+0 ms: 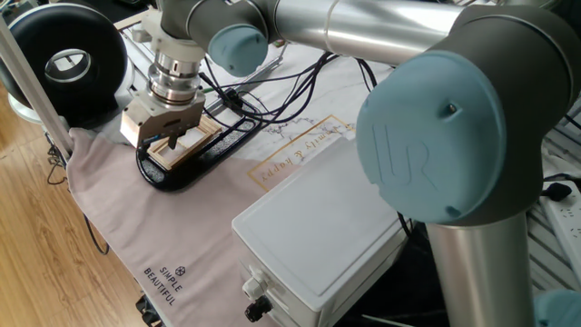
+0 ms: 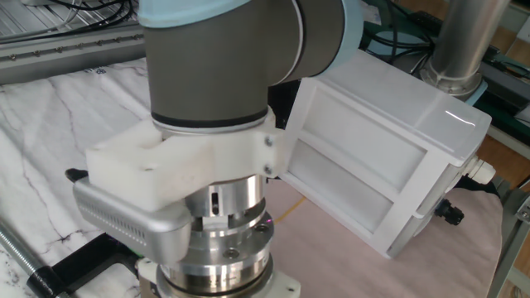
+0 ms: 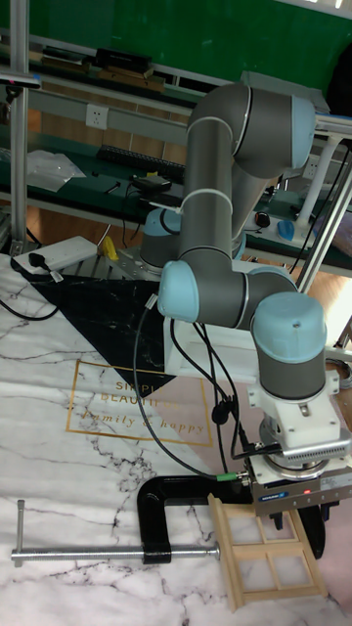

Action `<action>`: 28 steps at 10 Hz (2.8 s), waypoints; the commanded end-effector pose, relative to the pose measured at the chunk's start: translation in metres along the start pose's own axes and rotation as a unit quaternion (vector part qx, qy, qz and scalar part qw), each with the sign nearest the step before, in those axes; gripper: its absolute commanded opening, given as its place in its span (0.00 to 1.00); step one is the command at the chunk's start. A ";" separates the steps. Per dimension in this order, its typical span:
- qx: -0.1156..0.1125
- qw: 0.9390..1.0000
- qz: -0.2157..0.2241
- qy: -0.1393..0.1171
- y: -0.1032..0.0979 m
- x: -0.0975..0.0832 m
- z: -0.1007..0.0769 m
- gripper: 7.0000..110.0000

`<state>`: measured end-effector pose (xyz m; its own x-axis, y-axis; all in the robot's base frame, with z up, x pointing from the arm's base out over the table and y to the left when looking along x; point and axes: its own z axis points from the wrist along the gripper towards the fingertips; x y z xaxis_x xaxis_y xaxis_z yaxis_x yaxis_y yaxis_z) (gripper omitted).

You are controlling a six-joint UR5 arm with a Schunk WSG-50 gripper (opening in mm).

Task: Open a sliding window

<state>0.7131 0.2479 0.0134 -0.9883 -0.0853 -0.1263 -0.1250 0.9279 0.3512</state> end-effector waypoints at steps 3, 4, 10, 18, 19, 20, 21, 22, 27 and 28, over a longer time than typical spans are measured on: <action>0.006 1.000 -0.007 -0.005 -0.010 -0.008 -0.003 0.79; 0.006 1.000 -0.003 0.001 -0.010 -0.005 -0.002 0.79; 0.018 1.000 0.014 0.014 -0.008 0.003 -0.001 0.79; 0.072 0.997 -0.006 0.013 -0.030 0.001 -0.006 0.79; 0.082 0.996 -0.009 0.014 -0.036 0.001 -0.006 0.79; 0.092 0.996 -0.012 0.015 -0.040 0.002 -0.007 0.79; 0.101 0.995 -0.014 0.016 -0.044 0.002 -0.008 0.79; 0.109 0.994 -0.016 0.017 -0.048 0.003 -0.009 0.79; 0.153 0.988 -0.028 0.018 -0.071 0.002 -0.016 0.79; 0.156 0.987 -0.030 0.018 -0.073 0.001 -0.017 0.79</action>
<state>0.7170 0.1838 0.0022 -0.9839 -0.1473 -0.1015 -0.1546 0.9856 0.0683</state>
